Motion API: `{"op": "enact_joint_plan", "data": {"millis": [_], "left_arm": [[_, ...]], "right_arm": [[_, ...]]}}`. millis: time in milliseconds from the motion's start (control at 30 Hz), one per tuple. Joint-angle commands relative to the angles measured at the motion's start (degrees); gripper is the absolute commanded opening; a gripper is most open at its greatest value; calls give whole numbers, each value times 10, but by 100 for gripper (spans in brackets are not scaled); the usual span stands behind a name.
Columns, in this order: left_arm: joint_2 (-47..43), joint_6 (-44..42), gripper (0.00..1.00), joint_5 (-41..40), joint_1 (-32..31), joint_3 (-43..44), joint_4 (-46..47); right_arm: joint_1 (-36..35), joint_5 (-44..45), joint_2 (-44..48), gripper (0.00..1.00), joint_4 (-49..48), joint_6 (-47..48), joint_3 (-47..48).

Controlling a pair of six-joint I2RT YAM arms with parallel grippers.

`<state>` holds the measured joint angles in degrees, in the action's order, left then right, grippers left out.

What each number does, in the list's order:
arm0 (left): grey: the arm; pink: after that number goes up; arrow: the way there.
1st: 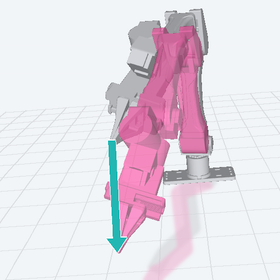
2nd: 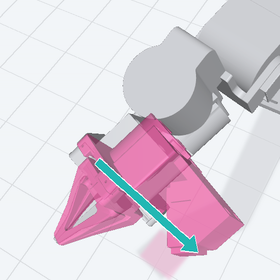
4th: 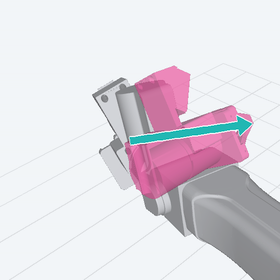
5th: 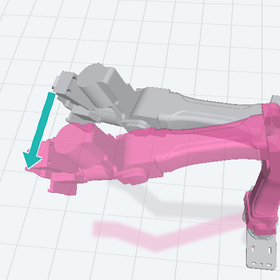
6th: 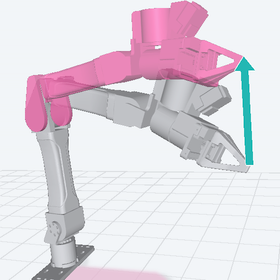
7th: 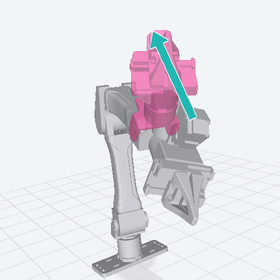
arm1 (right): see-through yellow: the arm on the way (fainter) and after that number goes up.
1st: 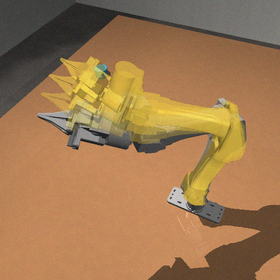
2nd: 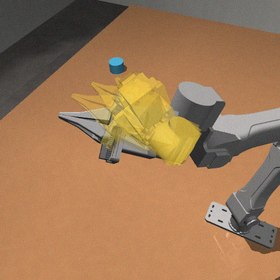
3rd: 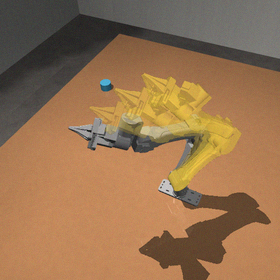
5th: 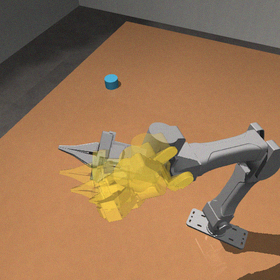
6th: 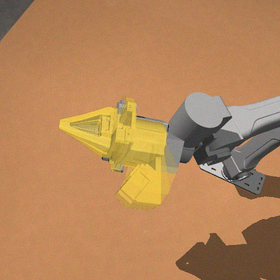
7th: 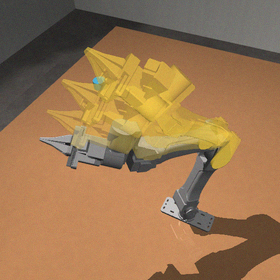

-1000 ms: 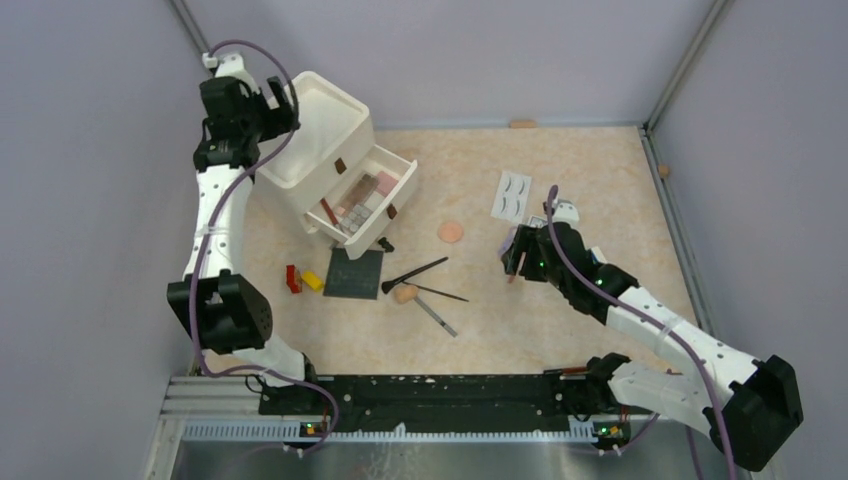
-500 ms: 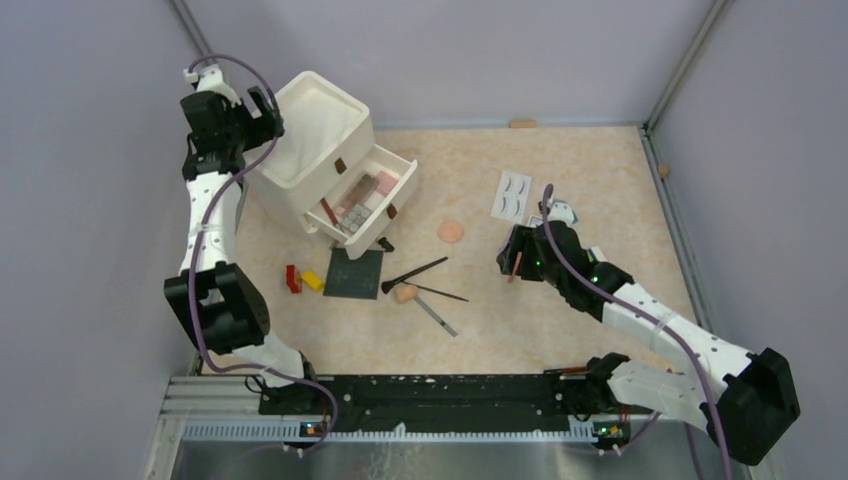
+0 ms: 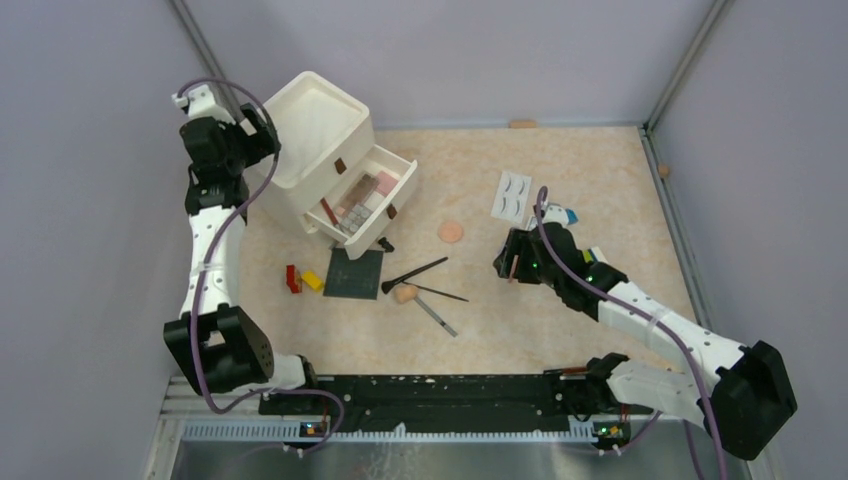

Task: Organize the makeup
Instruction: Close the drawer in the storage box.

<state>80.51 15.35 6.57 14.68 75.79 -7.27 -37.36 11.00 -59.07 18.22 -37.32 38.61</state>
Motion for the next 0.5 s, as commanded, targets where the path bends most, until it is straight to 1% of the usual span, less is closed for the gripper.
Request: {"op": "enact_joint_plan", "data": {"millis": [0,100,167,300,467], "left_arm": [[-51,6,96,-55,-13,-9,17],[-61,5,92,-116,-27,-11,-6],[-62,12,89,-138,-28,-15,-26],[-56,23,87,-164,-29,-28,-43],[-14,31,83,-174,-30,-5,-77]], "right_arm": [[0,-6,-5,64,-26,-5,-3],[0,-12,-9,64,-32,-7,-4],[0,-17,-12,64,-38,-9,-6],[0,-23,-17,64,-44,-10,-6],[0,-26,-19,64,-44,-9,-1]]}}
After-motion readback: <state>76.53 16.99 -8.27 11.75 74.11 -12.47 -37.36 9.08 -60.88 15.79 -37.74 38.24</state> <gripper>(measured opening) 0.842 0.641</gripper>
